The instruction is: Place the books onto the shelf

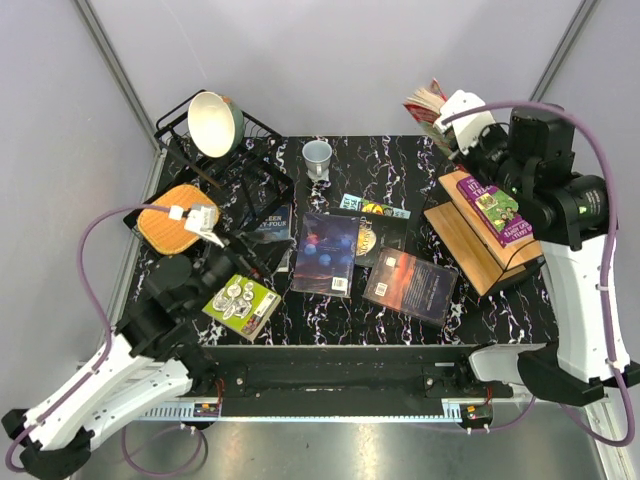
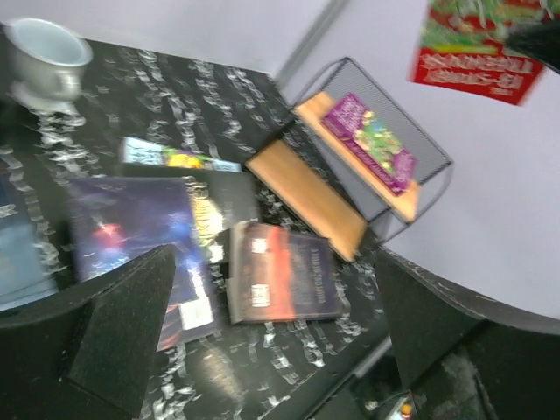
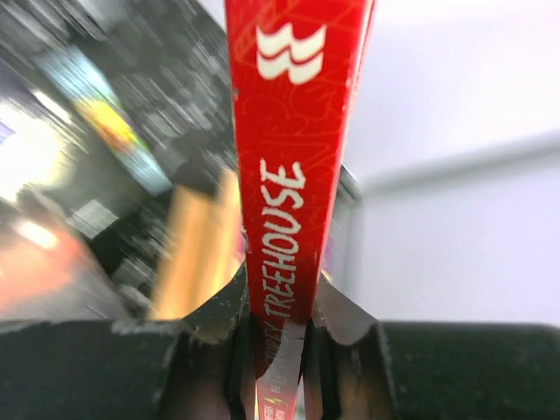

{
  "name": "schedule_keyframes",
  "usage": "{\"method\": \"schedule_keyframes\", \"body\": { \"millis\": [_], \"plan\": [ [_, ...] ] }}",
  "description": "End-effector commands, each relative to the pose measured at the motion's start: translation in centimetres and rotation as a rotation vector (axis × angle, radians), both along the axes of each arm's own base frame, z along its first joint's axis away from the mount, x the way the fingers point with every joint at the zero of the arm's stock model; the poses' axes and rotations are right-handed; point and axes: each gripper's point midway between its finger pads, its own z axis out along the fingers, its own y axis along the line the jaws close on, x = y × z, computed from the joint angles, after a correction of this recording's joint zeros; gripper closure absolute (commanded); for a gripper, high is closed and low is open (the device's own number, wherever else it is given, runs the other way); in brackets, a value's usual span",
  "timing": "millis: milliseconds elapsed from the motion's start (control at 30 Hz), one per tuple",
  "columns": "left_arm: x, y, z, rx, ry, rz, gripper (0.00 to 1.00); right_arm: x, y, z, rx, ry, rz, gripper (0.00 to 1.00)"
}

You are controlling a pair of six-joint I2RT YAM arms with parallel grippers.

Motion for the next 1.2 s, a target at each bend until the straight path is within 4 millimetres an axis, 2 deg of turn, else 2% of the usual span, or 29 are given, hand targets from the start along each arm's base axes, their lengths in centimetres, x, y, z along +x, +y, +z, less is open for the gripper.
{"method": "schedule_keyframes", "body": {
  "millis": [0, 67, 100, 200, 433, 667, 900, 1033, 1167],
  "plan": [
    [-0.2, 2.8, -5.2, 0.149, 0.059, 0.086, 0.01, 0.6, -8.7, -0.8, -0.422, 0.000, -0.281, 1.00],
    [-0.7, 2.8, -5.6, 0.128, 0.067, 0.073, 0.01, 0.8, -10.4, -0.9, -0.452, 0.017, -0.336, 1.00],
    [-0.8, 2.7, -6.2, 0.133, 0.079, 0.064, 0.01, 0.8, -12.1, -1.2, -0.458, 0.041, -0.385, 1.00],
    [-1.1, 2.7, -6.7, 0.139, 0.080, 0.055, 0.01, 1.2, -14.3, -2.8, -0.476, 0.106, -0.444, 1.00],
    [-1.3, 2.8, -6.5, 0.161, 0.058, 0.042, 0.01, 2.5, -16.5, -7.6, -0.479, 0.259, -0.526, 0.99],
    [-1.8, 3.1, -7.2, 0.147, 0.062, 0.037, 0.01, 3.2, -17.6, -11.6, -0.507, 0.373, -0.589, 0.92],
    [-2.2, 3.5, -8.0, 0.130, 0.073, 0.039, 0.01, 3.2, -17.9, -15.2, -0.514, 0.449, -0.597, 0.78],
    [-2.3, 3.7, -8.0, 0.133, 0.075, 0.046, 0.01, 2.3, -17.3, -17.1, -0.496, 0.514, -0.553, 0.57],
    [-2.2, 3.5, -8.3, 0.137, 0.081, 0.041, 0.01, 1.4, -16.4, -18.9, -0.462, 0.581, -0.508, 0.46]
  ]
}}
